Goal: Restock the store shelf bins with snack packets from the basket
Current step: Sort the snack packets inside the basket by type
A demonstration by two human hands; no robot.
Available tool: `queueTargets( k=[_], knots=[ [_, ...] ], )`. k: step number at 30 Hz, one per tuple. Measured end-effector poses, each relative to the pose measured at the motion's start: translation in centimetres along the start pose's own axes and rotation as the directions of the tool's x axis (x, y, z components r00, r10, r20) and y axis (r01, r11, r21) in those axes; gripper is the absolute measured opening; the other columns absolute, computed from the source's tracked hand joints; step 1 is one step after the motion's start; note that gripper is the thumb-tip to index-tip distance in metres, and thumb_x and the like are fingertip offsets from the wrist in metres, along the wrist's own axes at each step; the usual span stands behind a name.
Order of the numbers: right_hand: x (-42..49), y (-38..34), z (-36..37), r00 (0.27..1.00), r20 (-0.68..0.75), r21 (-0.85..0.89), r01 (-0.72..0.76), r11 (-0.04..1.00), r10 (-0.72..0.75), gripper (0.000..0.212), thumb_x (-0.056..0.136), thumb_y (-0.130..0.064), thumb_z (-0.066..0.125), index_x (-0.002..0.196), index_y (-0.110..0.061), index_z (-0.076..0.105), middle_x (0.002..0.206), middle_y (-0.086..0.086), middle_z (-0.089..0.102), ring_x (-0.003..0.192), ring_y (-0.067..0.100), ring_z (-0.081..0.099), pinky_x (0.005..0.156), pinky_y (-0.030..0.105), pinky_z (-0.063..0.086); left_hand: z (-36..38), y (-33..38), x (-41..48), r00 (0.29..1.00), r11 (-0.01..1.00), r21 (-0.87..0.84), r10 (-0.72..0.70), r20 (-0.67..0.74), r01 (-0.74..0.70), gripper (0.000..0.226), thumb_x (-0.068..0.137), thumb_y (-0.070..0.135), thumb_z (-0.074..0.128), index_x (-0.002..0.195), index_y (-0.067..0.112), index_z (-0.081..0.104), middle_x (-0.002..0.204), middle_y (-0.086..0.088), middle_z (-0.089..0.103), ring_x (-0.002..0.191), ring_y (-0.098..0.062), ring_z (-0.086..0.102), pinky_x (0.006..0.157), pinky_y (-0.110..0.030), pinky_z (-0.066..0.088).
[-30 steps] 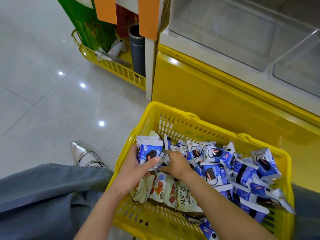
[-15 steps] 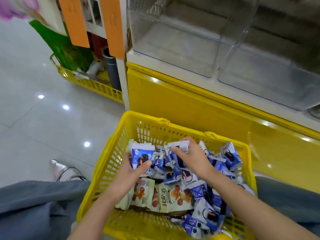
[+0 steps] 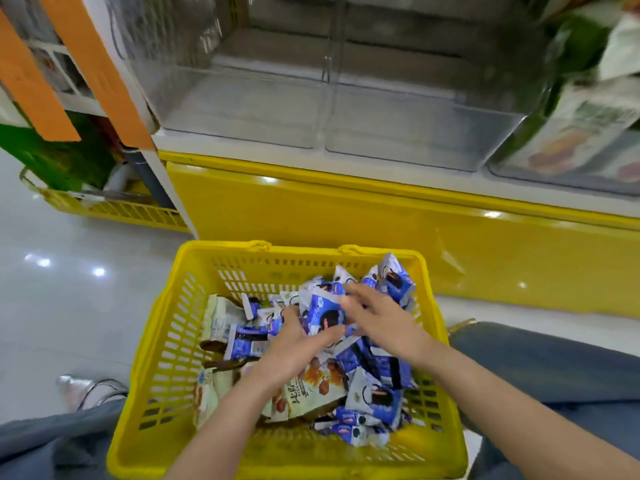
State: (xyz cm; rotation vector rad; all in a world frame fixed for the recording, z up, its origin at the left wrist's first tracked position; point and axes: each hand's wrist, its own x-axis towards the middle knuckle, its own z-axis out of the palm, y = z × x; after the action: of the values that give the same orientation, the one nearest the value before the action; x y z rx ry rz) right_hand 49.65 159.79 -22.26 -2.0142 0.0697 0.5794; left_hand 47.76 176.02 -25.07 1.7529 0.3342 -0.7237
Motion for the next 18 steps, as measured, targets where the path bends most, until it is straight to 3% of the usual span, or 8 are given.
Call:
queueTargets(
  k=[3, 4, 6, 8, 11, 13, 16, 18],
  knots=[
    [-1.6, 1.0, 0.1, 0.997, 0.030, 0.191, -0.076, 0.979, 0.071, 0.020, 0.091, -0.028, 0.059, 0.107, -0.016, 0.060, 0.099, -0.005, 0.059, 0.084, 0.006, 0.063, 0.071, 0.024, 0.056, 2.1, 0.3, -0.6, 0.989, 0.999, -0.043, 0.007, 0.149, -0.001, 0.072, 0.079, 0.055, 0.061, 0.131, 0.030, 0.017, 0.126, 0.019, 0.039, 0.089, 0.017, 0.054, 0.066, -0.013, 0.052],
    [-2.0, 1.4, -0.6, 0.997, 0.013, 0.220, -0.081, 0.972, 0.080, 0.009, 0.090, -0.024, 0.061, 0.093, -0.015, 0.061, 0.087, -0.004, 0.060, 0.072, 0.002, 0.061, 0.065, 0.019, 0.054, 2.7, 0.0, -1.0, 0.982, 0.997, -0.079, 0.007, 0.186, 0.007, 0.074, 0.077, 0.060, 0.058, 0.133, 0.033, 0.017, 0.127, 0.022, 0.032, 0.095, 0.020, 0.049, 0.069, -0.011, 0.052],
    [-2.8, 2.3, -2.1, 0.998, 0.009, 0.221, -0.069, 0.973, 0.069, 0.011, 0.089, -0.017, 0.063, 0.078, -0.017, 0.060, 0.070, -0.004, 0.058, 0.059, 0.000, 0.056, 0.057, 0.013, 0.050, 3.7, -1.0, -1.6, 0.973, 0.984, -0.172, 0.000, 0.231, 0.041, 0.091, 0.064, 0.071, 0.058, 0.139, 0.038, 0.019, 0.137, 0.021, 0.024, 0.121, 0.001, 0.041, 0.080, -0.029, 0.055],
    [-3.5, 3.1, -3.4, 0.999, -0.007, 0.201, -0.049, 0.978, 0.052, 0.015, 0.088, -0.014, 0.063, 0.074, -0.018, 0.059, 0.066, -0.005, 0.058, 0.056, -0.001, 0.055, 0.055, 0.012, 0.049, 4.7, -1.9, -2.1, 0.977, 0.974, -0.214, -0.020, 0.213, 0.067, 0.104, 0.060, 0.072, 0.059, 0.146, 0.034, 0.013, 0.146, 0.014, 0.022, 0.118, -0.003, 0.047, 0.071, -0.029, 0.055],
    [-4.3, 4.5, -4.9, 0.992, -0.121, 0.048, -0.011, 0.999, 0.017, 0.019, 0.087, -0.013, 0.065, 0.072, -0.022, 0.060, 0.069, -0.009, 0.061, 0.060, 0.001, 0.057, 0.058, 0.017, 0.051, 5.8, -2.8, -2.0, 0.994, 0.979, -0.198, -0.029, 0.108, 0.051, 0.079, 0.083, 0.055, 0.053, 0.146, 0.027, 0.015, 0.133, 0.008, 0.032, 0.084, 0.009, 0.056, 0.054, -0.014, 0.049],
    [-4.9, 5.7, -5.6, 0.992, -0.121, -0.200, 0.003, 0.980, -0.027, 0.016, 0.088, -0.016, 0.065, 0.075, -0.025, 0.060, 0.071, -0.016, 0.059, 0.064, -0.003, 0.054, 0.063, 0.011, 0.044, 6.0, -3.2, -1.3, 0.999, 0.990, -0.142, 0.014, -0.048, -0.020, 0.056, 0.094, 0.038, 0.046, 0.142, 0.022, 0.024, 0.136, 0.007, 0.035, 0.093, -0.006, 0.055, 0.052, -0.011, 0.047],
    [-5.3, 7.5, -5.0, 0.997, 0.071, -0.492, 0.044, 0.870, -0.010, 0.007, 0.091, -0.022, 0.058, 0.087, -0.025, 0.063, 0.080, -0.011, 0.062, 0.071, -0.002, 0.053, 0.063, 0.011, 0.038, 7.1, -2.6, 0.5, 0.964, 0.993, -0.079, 0.063, -0.258, -0.086, 0.035, 0.097, 0.028, 0.043, 0.129, 0.015, 0.037, 0.133, -0.002, 0.044, 0.101, -0.023, 0.051, 0.080, -0.030, 0.054],
    [-5.3, 8.4, -4.0, 0.979, 0.202, -0.624, 0.101, 0.775, 0.035, 0.013, 0.093, -0.020, 0.052, 0.098, -0.018, 0.064, 0.096, 0.000, 0.066, 0.085, 0.012, 0.058, 0.071, 0.022, 0.042, 8.4, -1.8, 1.8, 0.966, 0.996, 0.005, 0.092, -0.242, -0.094, 0.037, 0.097, 0.028, 0.044, 0.132, 0.016, 0.039, 0.134, -0.006, 0.044, 0.106, -0.020, 0.050, 0.094, -0.036, 0.045]
  ],
)
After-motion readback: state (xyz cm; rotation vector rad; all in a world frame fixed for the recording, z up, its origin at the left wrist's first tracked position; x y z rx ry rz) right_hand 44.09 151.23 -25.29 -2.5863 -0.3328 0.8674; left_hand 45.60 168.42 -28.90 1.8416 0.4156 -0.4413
